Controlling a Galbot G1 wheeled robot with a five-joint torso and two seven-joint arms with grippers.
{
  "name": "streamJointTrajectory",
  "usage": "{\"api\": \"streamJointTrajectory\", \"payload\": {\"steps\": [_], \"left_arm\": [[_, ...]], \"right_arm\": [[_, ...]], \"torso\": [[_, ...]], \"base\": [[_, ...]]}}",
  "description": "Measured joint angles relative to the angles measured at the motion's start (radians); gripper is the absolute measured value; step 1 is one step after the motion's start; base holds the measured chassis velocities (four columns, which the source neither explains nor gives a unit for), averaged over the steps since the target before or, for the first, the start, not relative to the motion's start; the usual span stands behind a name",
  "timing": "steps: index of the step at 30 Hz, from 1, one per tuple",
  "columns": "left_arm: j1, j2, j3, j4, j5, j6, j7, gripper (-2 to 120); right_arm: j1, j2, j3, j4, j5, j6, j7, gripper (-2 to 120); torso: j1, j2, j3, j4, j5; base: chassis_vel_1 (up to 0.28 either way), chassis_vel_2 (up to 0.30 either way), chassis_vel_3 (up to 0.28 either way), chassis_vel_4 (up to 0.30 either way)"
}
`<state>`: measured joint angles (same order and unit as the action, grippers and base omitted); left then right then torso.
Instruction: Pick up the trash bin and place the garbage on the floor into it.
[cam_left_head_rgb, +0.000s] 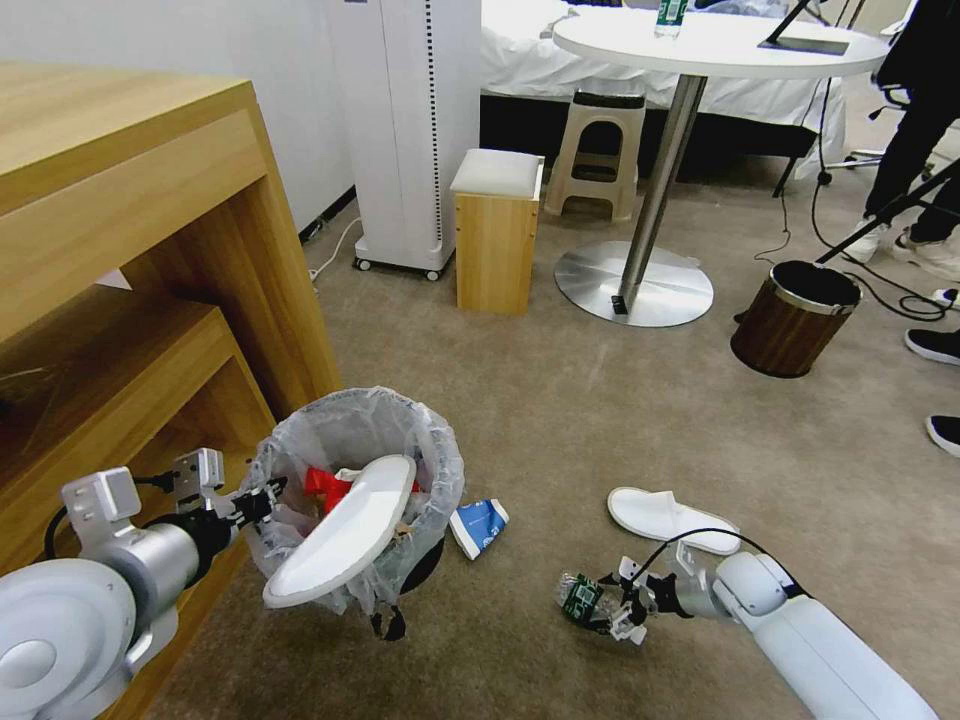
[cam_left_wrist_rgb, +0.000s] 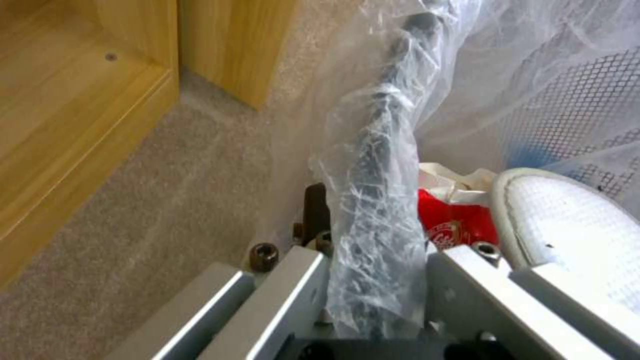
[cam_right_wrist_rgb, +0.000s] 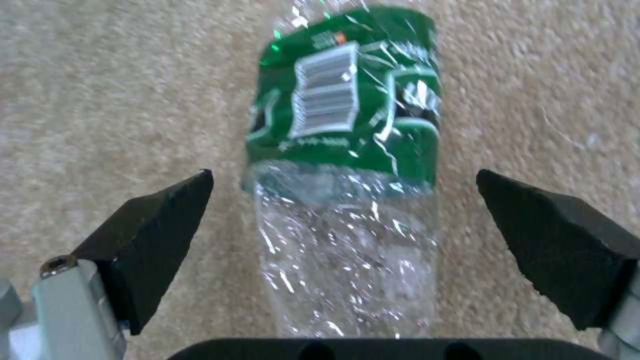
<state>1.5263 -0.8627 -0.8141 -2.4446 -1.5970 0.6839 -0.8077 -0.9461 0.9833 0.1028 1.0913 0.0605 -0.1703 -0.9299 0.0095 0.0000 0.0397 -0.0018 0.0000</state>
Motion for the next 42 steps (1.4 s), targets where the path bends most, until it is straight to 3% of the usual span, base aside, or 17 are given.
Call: {"api": "streamJointTrajectory", "payload": {"steps": [12,25,29,31,37,42], "left_arm": [[0.006,-0.001,-0.003,-0.013,0.002,-0.001,0.003,0],[0.009,-0.002,-0.005,-0.018,0.008,-0.003,0.006,0],[0.009,-0.002,-0.005,-0.017,0.013,-0.003,0.008,0],[0.008,-0.003,-0.004,-0.016,0.016,-0.004,0.009,0],[0.009,-0.003,-0.002,-0.016,0.019,-0.005,0.010,0],[0.009,-0.003,-0.001,-0.015,0.022,-0.005,0.011,0]], "right_arm": [[-0.015,0.014,-0.005,-0.012,0.015,-0.027,0.141,100],[-0.011,0.025,-0.014,-0.017,0.023,-0.021,0.156,100],[-0.011,0.026,-0.018,-0.007,0.023,-0.015,0.144,92],[-0.011,0.026,-0.019,-0.003,0.024,-0.011,0.136,80],[-0.014,0.024,-0.017,0.002,0.024,0.004,0.113,64],[-0.019,0.018,-0.017,0.026,0.037,0.010,0.104,43]], "torso": [[0.000,0.000,0.000,0.0000,-0.0003],[0.000,0.000,0.000,-0.0003,-0.0002],[0.000,0.000,0.000,0.0002,0.0003],[0.000,0.000,0.000,0.0002,0.0003],[0.000,0.000,0.000,0.0001,0.0004],[0.000,0.000,0.000,0.0001,0.0003]], "base": [[0.000,0.000,0.000,0.000],[0.000,0.000,0.000,0.000],[0.000,0.000,0.000,0.000],[0.000,0.000,0.000,0.000],[0.000,0.000,0.000,0.000],[0.000,0.000,0.000,0.000]]}}
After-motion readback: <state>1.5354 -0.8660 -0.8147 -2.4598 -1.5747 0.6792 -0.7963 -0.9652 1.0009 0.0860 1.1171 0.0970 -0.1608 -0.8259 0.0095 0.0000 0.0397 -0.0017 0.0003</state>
